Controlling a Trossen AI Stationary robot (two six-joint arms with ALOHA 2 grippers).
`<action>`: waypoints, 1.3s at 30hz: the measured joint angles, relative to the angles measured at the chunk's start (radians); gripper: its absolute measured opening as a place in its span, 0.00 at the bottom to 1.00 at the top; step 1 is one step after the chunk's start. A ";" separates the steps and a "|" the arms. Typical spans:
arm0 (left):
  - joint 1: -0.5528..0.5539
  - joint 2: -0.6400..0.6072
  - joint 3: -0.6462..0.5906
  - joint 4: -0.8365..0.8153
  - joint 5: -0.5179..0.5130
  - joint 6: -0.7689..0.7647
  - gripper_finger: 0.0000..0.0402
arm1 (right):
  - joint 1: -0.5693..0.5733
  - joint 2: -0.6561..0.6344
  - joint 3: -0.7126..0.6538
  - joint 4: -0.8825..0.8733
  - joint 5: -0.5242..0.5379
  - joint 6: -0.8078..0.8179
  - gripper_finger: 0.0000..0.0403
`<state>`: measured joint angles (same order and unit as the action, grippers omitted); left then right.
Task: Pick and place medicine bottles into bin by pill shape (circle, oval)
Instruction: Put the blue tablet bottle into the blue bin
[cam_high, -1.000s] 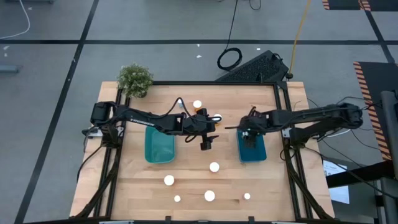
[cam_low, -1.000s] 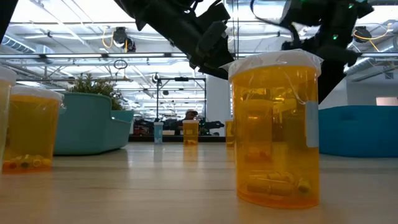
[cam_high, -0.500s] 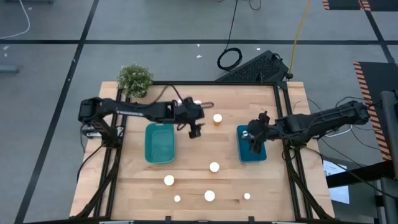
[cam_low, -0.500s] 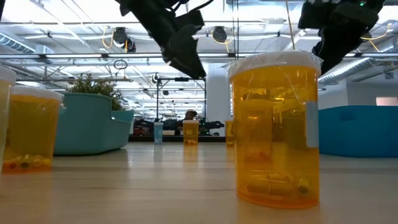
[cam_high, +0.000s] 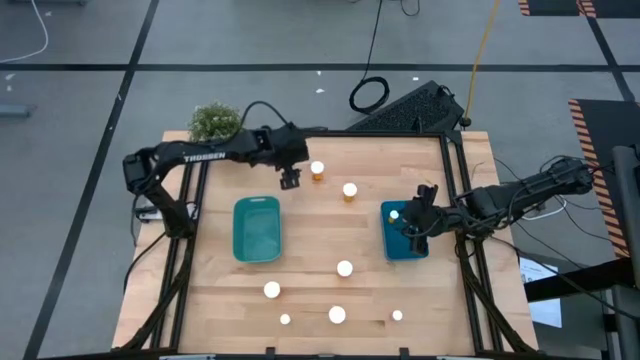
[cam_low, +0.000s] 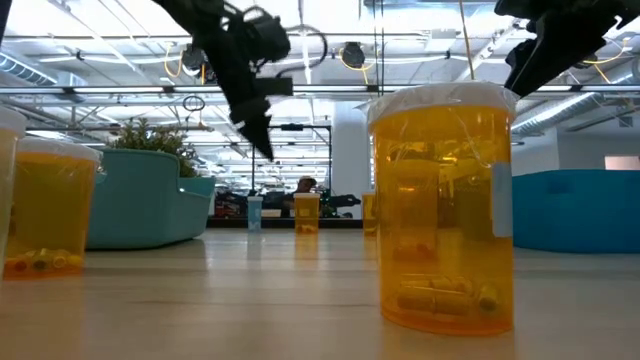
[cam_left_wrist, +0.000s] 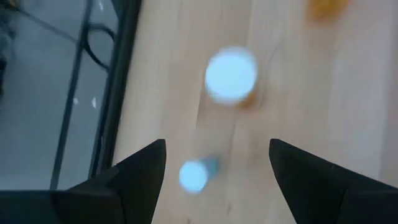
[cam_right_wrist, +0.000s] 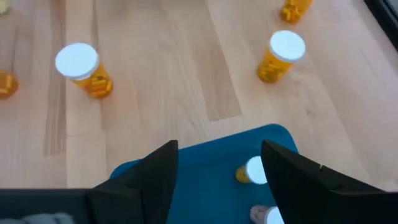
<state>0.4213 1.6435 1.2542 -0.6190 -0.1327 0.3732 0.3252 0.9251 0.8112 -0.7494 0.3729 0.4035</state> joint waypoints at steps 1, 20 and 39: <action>0.015 0.008 -0.001 -0.012 0.009 0.018 0.72 | 0.000 -0.001 0.000 -0.001 0.000 -0.009 0.55; 0.141 0.091 0.000 -0.017 0.173 0.119 0.72 | -0.001 -0.001 0.000 0.056 0.073 -0.109 0.55; 0.178 0.131 -0.001 -0.015 0.164 0.087 0.68 | -0.001 -0.001 0.000 0.061 0.072 -0.109 0.55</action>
<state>0.5995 1.7748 1.2535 -0.6345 0.0308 0.4606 0.3246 0.9237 0.8112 -0.6880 0.4450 0.2947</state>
